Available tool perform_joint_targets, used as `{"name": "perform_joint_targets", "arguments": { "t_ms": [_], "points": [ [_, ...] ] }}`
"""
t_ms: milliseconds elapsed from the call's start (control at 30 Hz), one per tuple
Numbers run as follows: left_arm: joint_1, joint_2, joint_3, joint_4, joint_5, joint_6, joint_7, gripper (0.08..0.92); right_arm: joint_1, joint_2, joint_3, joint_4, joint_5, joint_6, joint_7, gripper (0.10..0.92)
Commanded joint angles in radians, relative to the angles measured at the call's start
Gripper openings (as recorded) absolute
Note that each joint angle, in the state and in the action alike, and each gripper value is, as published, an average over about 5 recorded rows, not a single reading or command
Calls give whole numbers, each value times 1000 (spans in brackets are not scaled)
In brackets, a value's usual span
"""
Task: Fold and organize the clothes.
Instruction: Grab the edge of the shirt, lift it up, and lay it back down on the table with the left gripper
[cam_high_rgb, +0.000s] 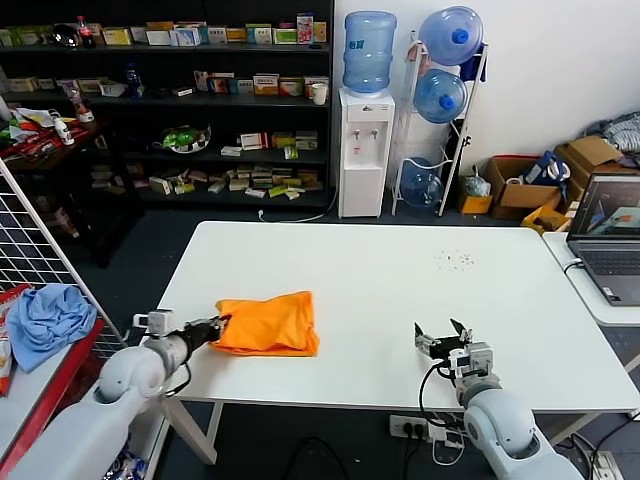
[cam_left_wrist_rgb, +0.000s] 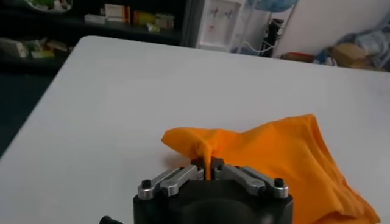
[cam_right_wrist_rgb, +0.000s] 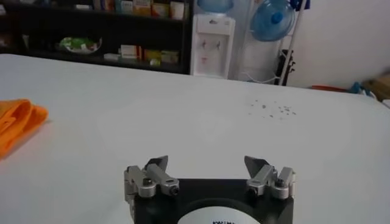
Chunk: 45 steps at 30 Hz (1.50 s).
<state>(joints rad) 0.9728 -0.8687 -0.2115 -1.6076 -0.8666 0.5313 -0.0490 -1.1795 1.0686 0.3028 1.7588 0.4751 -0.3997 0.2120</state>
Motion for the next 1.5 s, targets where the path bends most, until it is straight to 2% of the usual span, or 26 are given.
{"name": "perform_joint_targets", "arguments": {
  "t_ms": [33,533,767,933,1233,1500],
  "points": [
    [52,238,-65,14,180,7,-30,140,-1,17,-14,-1,-23,8,-4,823],
    [-41,440,-83,167,518,-122,12,140,5,9,-16,19,-4,5,-3,823],
    [-86,491,-72,109,439,-100,5,140,5,20,-15,15,-9,9,-4,823],
    [-75,448,-53,12,404,-72,-18,140,-5,30,-12,14,-19,13,-4,823],
    [-16,265,-13,-68,365,-74,-65,140,-29,35,-2,15,-39,15,-3,823],
    [26,234,29,-198,362,-132,-45,140,-47,37,16,18,-43,16,-3,823]
  ]
}}
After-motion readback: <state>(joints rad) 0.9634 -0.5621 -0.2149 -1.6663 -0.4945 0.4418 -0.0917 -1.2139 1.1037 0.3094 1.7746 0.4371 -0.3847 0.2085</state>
